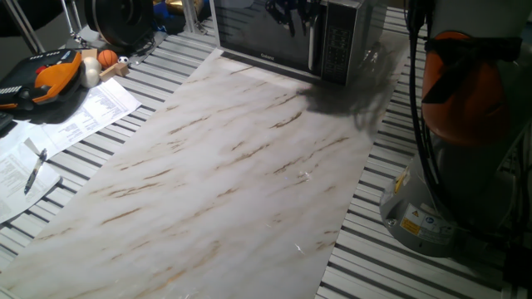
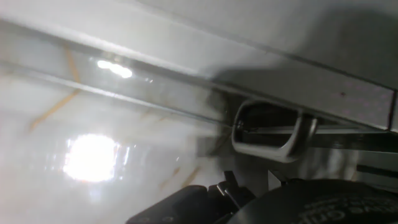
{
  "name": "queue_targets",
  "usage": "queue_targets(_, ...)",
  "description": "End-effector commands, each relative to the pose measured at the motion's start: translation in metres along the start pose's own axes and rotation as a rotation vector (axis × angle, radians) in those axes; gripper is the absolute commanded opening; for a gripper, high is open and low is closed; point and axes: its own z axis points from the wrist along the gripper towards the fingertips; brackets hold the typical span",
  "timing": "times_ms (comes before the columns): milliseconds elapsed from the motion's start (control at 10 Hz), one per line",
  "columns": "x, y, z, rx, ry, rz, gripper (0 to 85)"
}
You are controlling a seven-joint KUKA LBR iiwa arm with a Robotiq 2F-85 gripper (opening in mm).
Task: Open the microwave door
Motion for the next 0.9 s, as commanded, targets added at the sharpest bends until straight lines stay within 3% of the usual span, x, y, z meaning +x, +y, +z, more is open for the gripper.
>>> queue_targets(0,-0.001,-0.001,0.000,0.045,0.065,0.396,34.0)
queue_targets(400,-0.006,-0.010,0.004,0.057,0.042,0.406,34.0)
queue_targets(500,-0.006,-0.012,0.004,0.065,0.039,0.407,51.0)
queue_targets(800,-0.008,-0.014,0.003,0.065,-0.001,0.416,51.0)
